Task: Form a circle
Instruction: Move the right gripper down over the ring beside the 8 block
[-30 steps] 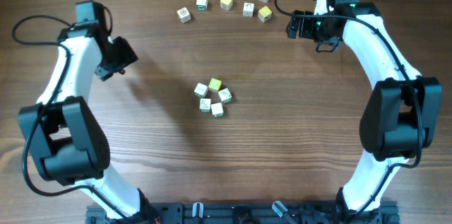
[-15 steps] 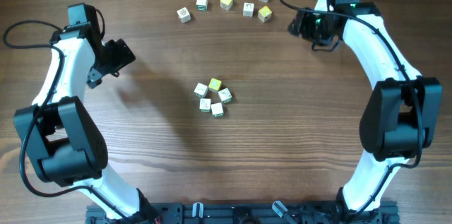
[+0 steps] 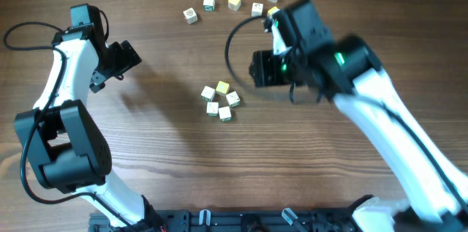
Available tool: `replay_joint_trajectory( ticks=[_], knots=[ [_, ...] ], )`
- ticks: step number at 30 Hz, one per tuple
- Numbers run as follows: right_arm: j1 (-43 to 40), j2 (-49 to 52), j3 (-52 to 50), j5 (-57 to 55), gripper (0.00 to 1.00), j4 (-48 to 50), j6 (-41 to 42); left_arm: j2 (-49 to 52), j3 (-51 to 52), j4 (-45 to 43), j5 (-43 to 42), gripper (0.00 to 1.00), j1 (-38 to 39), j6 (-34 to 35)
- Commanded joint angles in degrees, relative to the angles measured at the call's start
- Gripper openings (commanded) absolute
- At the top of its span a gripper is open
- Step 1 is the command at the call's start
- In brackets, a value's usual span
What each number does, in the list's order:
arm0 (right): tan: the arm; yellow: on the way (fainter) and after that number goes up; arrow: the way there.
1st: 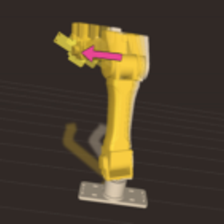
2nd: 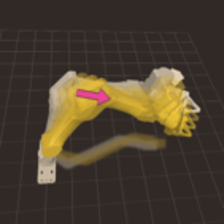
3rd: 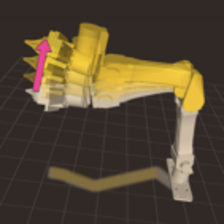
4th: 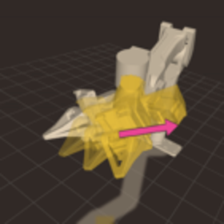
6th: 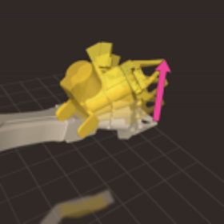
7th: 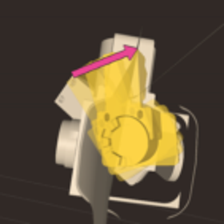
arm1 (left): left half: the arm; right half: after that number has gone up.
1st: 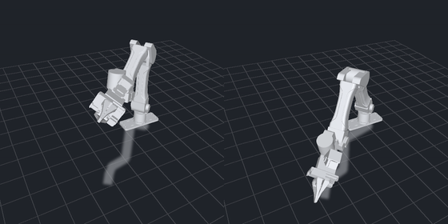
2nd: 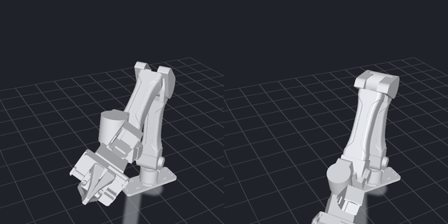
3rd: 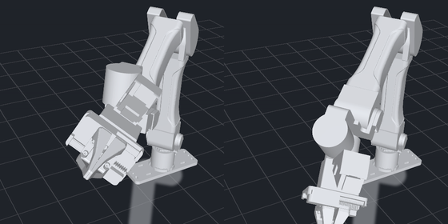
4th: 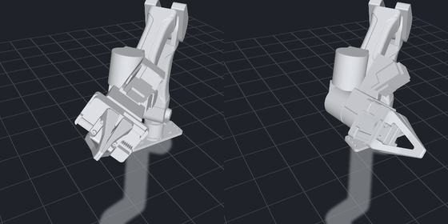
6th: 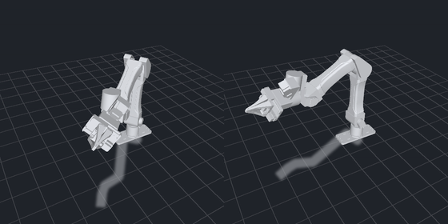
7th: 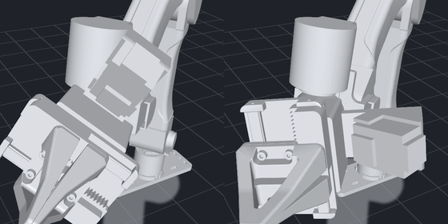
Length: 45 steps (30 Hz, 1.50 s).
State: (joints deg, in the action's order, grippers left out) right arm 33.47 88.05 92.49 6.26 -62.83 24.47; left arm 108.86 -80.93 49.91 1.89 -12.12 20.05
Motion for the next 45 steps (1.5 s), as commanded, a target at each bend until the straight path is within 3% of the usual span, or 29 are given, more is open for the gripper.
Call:
replay_joint_trajectory(
  ticks=[1,10,16,21,30,40,45],
  knots=[
    [5.92,2.97,-1.44,-8.26,0.61,-0.52,6.21,-1.25,0.31,0.02,0.57,1.00,-0.26,-0.09],
    [13.77,21.68,-3.91,-11.26,0.61,5.86,13.57,-1.25,0.31,0.02,0.57,1.00,-0.26,-0.07],
    [15.93,28.46,-3.91,-7.65,0.60,9.73,10.86,-1.22,0.31,0.02,0.57,1.00,-0.26,-0.07],
    [16.55,30.23,-4.07,-9.09,0.56,9.97,14.69,-1.22,0.31,0.02,0.57,1.00,-0.26,-0.07],
    [15.10,31.23,-7.65,-5.03,0.46,11.74,13.77,-1.22,0.31,0.02,0.57,1.00,-0.26,-0.07],
    [14.78,31.23,-7.67,-3.52,0.46,13.77,11.28,-1.25,0.31,0.02,0.57,1.00,-0.26,-0.09],
    [14.78,31.61,-7.67,-3.69,0.39,13.75,11.54,-1.25,0.31,0.02,0.57,1.00,-0.26,-0.07]
  ],
)
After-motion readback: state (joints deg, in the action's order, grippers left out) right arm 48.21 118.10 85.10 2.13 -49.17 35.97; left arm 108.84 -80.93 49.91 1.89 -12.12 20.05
